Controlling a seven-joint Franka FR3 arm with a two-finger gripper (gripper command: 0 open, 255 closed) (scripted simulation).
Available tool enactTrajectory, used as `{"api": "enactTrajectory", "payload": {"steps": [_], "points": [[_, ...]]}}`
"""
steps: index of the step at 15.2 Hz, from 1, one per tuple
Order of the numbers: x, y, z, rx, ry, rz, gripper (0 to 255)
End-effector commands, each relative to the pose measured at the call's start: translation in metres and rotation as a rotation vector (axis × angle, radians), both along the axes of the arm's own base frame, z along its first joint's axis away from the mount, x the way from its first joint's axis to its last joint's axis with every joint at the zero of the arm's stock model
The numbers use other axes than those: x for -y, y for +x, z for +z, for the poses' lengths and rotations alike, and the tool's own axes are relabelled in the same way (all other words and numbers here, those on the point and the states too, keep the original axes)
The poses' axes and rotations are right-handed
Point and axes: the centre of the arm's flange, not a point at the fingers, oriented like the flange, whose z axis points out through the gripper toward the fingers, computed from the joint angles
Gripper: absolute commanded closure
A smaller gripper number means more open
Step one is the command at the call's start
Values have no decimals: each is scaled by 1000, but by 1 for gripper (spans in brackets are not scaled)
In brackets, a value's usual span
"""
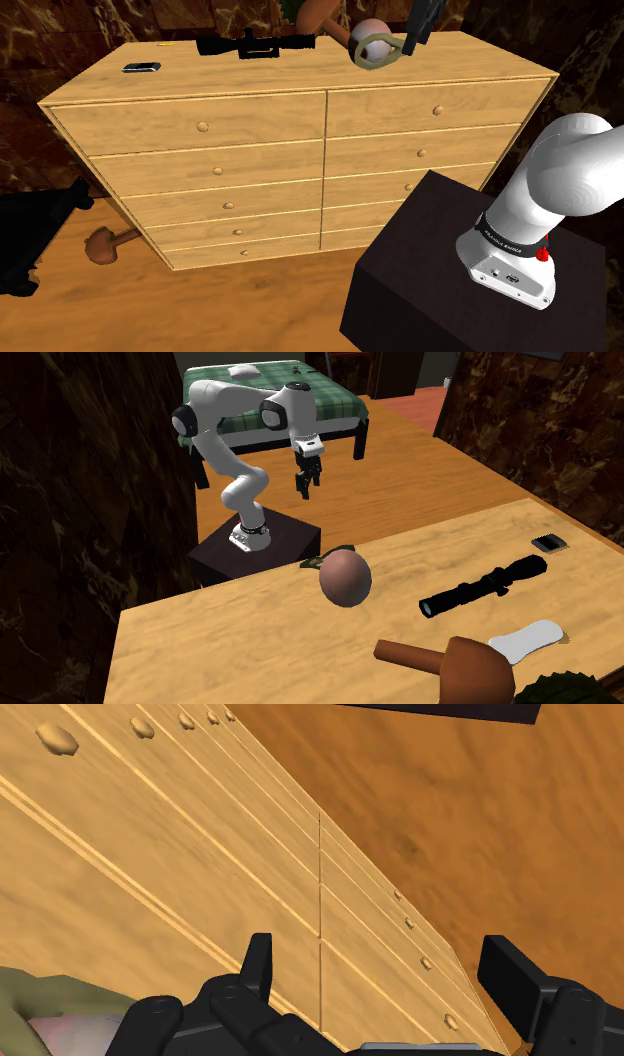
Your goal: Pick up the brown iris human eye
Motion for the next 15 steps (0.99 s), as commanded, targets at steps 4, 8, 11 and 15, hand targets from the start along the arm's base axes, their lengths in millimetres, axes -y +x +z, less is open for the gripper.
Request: {"api": "enactTrajectory", "payload": {"steps": [4,8,11,15], "points": [[34,14,-5,-1,-24,72,0],[79,37,-11,-1,-56,169,0],[111,56,-14,-2,-80,241,0],[151,86,-17,-3,-112,338,0]]}}
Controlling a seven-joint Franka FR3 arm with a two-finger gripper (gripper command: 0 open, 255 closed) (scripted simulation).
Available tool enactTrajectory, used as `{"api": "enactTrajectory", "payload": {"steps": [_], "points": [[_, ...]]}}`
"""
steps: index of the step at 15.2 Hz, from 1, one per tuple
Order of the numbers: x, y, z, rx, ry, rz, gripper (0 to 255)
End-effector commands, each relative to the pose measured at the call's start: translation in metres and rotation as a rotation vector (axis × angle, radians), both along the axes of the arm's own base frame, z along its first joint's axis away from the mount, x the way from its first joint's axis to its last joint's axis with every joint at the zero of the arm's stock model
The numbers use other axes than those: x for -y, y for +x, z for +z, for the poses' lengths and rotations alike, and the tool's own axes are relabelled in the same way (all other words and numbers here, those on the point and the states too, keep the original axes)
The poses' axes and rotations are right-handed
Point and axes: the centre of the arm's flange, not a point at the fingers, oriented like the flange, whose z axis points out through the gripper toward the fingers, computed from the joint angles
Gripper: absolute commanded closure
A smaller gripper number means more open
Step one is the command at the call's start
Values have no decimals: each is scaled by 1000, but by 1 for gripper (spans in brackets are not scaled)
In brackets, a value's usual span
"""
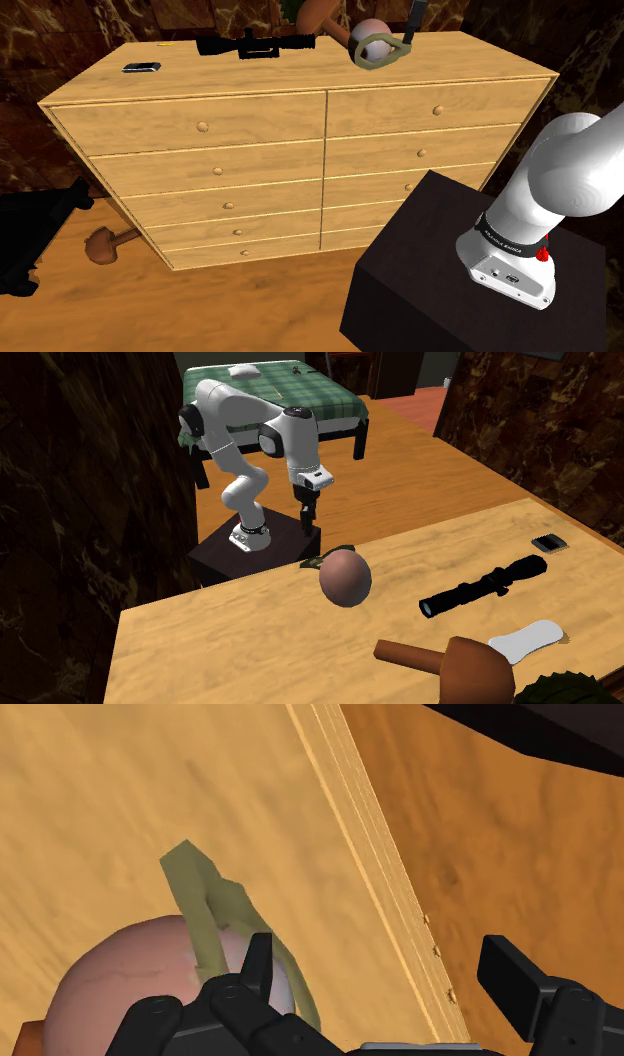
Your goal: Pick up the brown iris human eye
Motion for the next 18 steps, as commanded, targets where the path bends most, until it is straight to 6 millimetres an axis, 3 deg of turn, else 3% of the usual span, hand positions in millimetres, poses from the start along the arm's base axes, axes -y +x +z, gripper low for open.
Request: {"api": "enactTrajectory", "payload": {"steps": [1,6,14,16,17,18], "points": [[21,14,-2,-1,-19,52,0],[66,58,-4,-2,-58,173,0],[68,61,-44,-2,-61,180,0],[68,61,-44,-2,-61,180,0],[70,60,-43,-2,-61,180,255],[70,60,-43,-2,-61,180,255]]}}
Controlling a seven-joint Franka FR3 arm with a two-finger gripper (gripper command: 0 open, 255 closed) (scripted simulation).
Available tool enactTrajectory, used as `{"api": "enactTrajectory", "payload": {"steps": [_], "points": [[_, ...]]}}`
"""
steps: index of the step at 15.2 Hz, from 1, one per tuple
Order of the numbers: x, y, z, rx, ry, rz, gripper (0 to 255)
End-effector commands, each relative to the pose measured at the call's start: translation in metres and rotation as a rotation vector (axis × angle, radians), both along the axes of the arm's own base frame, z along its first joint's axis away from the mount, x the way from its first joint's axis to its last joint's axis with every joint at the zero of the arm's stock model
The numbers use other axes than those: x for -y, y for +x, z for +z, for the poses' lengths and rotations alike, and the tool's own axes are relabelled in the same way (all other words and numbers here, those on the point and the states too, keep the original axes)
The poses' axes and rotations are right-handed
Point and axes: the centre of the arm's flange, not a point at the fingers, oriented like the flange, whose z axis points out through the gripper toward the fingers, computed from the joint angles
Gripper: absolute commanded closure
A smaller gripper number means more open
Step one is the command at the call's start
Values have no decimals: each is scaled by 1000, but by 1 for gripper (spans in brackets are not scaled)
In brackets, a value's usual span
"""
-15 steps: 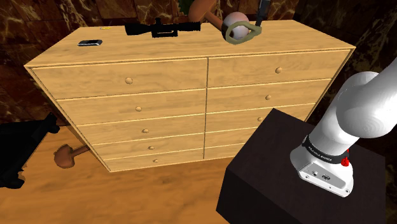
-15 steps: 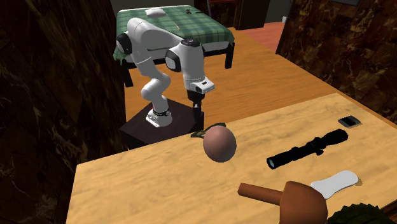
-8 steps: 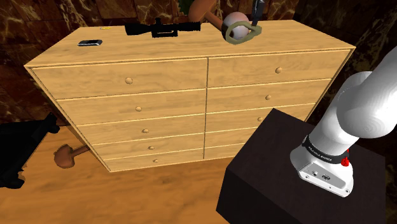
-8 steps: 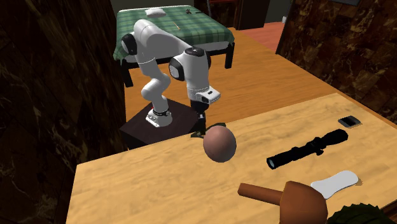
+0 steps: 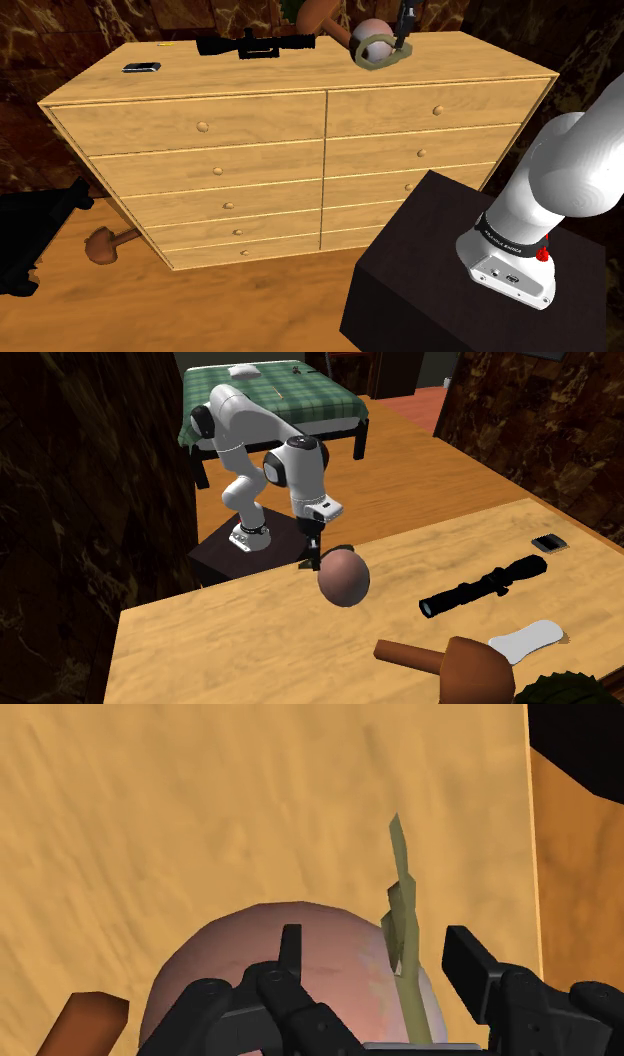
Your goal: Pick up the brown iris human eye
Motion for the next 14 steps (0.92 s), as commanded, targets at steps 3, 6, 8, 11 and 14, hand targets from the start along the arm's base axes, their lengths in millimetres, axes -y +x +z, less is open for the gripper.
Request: {"api": "enactTrajectory", "payload": {"steps": [3,6,8,11,14], "points": [[-5,5,-11,-20,15,10,255],[-5,4,-10,-21,15,11,255],[-10,4,-11,-21,15,11,255],[-10,4,5,-21,15,11,255],[-10,4,21,-21,15,11,255]]}}
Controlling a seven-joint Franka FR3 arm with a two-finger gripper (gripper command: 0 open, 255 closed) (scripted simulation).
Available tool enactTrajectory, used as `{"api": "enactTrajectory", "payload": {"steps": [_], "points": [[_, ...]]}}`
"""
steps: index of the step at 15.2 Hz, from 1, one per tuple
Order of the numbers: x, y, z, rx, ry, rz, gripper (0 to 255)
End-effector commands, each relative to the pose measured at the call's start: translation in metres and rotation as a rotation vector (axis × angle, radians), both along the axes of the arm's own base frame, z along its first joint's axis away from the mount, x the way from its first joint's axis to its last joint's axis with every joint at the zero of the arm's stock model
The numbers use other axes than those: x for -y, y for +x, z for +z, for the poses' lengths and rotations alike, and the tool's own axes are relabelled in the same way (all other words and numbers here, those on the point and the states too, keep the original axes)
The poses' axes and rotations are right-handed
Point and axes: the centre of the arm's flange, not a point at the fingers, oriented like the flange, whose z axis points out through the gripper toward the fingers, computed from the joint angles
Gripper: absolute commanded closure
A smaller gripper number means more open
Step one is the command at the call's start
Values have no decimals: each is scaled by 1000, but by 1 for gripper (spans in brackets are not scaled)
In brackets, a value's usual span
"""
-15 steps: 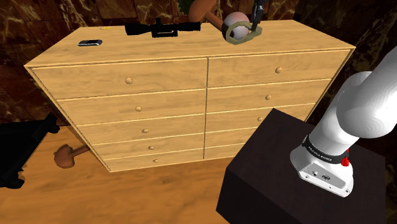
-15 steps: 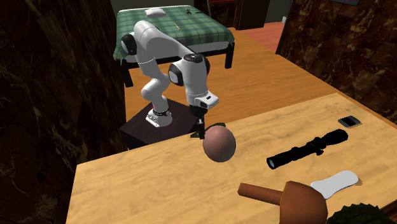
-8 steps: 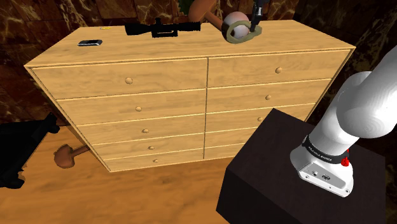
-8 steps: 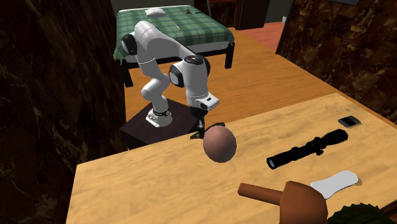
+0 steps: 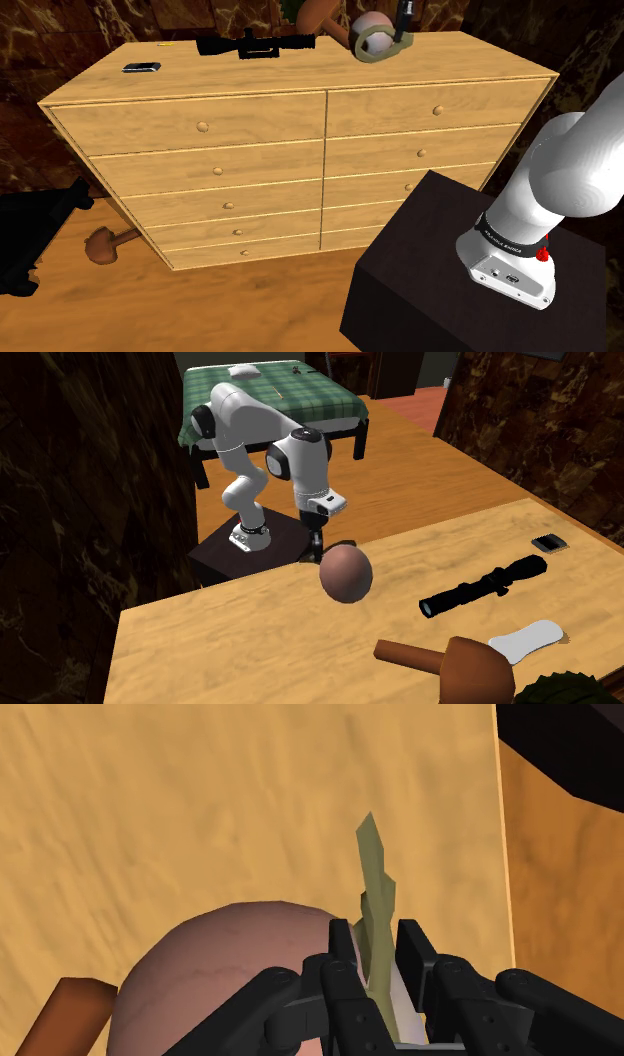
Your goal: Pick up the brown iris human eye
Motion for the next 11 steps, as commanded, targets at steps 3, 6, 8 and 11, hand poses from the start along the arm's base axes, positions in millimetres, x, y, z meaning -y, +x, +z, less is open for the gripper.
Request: {"api": "enactTrajectory", "payload": {"steps": [3,6,8,11], "points": [[1,0,22,3,-1,0,255],[1,0,38,3,-1,0,255],[1,0,48,3,-1,0,255],[1,0,54,3,-1,0,255]]}}
